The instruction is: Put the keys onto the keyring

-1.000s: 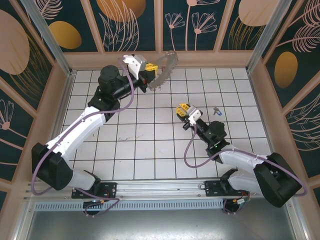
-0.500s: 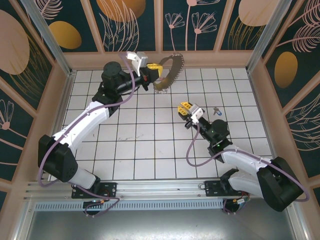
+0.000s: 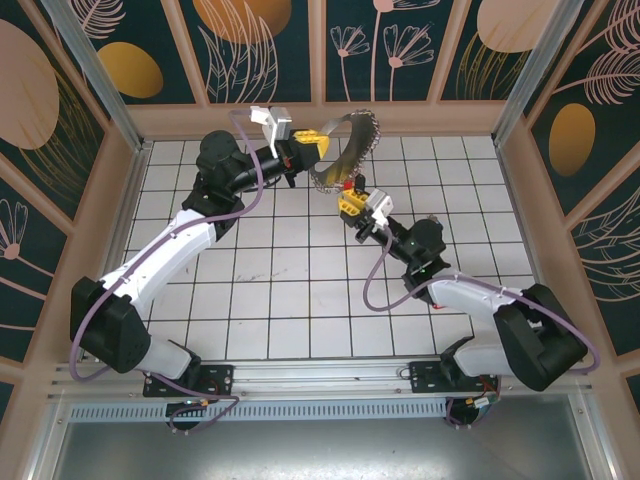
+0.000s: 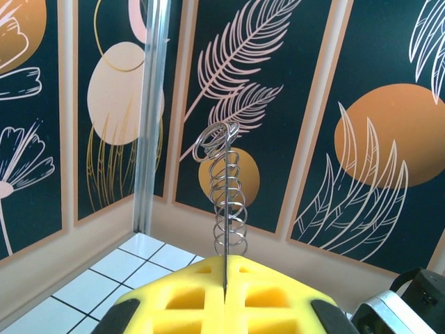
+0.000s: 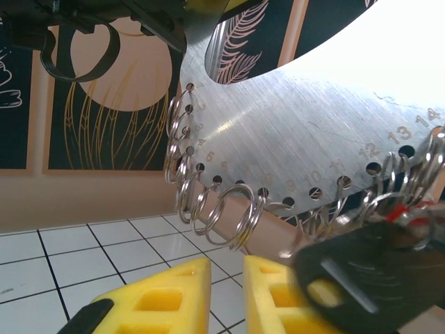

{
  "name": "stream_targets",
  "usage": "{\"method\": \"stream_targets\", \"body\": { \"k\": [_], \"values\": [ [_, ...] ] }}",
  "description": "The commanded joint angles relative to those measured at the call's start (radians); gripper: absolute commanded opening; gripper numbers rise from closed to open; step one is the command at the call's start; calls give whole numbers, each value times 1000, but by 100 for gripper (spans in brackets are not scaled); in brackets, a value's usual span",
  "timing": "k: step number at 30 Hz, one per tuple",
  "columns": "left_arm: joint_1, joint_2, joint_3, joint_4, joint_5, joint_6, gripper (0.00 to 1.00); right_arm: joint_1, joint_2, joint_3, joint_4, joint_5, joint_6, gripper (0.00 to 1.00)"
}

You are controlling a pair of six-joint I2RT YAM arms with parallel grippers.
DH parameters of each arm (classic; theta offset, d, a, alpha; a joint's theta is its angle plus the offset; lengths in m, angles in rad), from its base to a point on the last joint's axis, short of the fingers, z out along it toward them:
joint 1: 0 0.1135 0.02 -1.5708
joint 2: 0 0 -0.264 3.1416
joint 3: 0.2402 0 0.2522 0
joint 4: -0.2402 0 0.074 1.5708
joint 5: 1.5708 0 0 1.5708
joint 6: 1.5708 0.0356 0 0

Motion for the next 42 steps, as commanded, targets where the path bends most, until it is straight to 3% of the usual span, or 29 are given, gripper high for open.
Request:
{"method": "stream_targets", "body": {
  "k": [1,12,18,22,28,35,38,42],
  "values": [
    [1,-37,-7,88,18,-21,0,13,17,39,95,-26,51,18],
    [1,-26,3,93,28,-21,0,32,71,68,146,29,107,15],
    [2,-28,-2,101,33,-32,0,35,90,62,205,122,147,21],
    [1,-29,-1,98,33,-31,0,36,98,64,207,121,160,25],
    [1,-27,-3,102,32,-38,0,34,104,65,234,70,186,20],
    [1,-26,-2,114,34,-52,0,37,131,90,236,52,206,22],
    [1,-29,-3,113,30,-54,0,37,136,87,243,65,203,17],
    [1,-40,-6,90,-3,-35,0,40,106,75,184,84,141,2]
  ]
}}
